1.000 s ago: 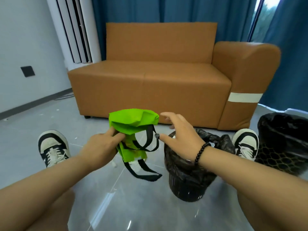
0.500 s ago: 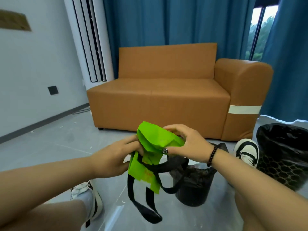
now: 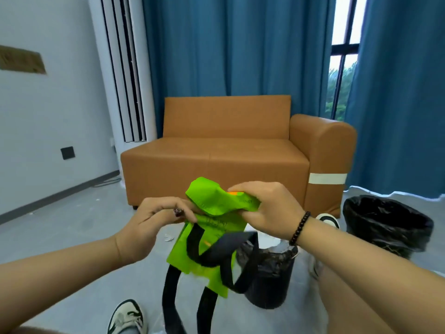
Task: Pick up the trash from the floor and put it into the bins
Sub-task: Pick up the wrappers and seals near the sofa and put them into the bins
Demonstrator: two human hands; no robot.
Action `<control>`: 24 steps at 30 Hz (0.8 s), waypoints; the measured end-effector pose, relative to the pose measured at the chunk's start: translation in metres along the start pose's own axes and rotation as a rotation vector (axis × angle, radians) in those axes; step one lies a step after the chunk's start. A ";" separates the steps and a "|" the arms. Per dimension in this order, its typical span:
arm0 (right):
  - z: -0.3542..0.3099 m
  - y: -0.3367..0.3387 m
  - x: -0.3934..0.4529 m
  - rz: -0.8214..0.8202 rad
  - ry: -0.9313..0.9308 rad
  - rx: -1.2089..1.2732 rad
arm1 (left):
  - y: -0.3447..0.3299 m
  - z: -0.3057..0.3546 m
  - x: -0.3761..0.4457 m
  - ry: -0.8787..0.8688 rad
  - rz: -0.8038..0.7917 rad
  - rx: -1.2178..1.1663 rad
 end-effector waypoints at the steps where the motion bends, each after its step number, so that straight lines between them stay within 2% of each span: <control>1: -0.004 0.009 0.003 -0.001 0.018 -0.083 | 0.005 0.006 0.001 -0.026 0.029 -0.004; 6: -0.026 0.044 0.012 -0.041 0.160 -0.370 | 0.021 0.028 0.016 -0.049 0.202 -0.076; 8: -0.035 0.049 0.014 -0.058 0.220 -0.418 | 0.017 0.039 0.023 -0.055 0.208 0.046; 13: -0.036 0.054 0.020 -0.100 0.258 -0.401 | -0.015 0.056 0.031 -0.140 -0.100 0.380; 16: -0.034 0.053 0.023 -0.185 0.286 -0.420 | -0.020 0.061 0.032 -0.181 -0.169 0.513; 19: -0.032 0.049 0.022 -0.231 0.333 -0.497 | -0.025 0.049 0.047 -0.104 -0.285 0.565; 21: -0.023 0.039 0.022 -0.228 0.366 -0.556 | -0.030 0.033 0.060 -0.051 -0.306 0.605; 24: -0.003 0.015 0.020 -0.269 0.424 -0.609 | -0.040 0.007 0.068 -0.080 -0.231 0.683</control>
Point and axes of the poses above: each hand's wrist, its own x-axis towards the middle knuckle, its own y-axis out of the back of the hand, z = x × y, the point moved 8 cm from there along x, towards the middle knuckle, and after that the axes turned 8 degrees about -z, right-handed, at the moved point
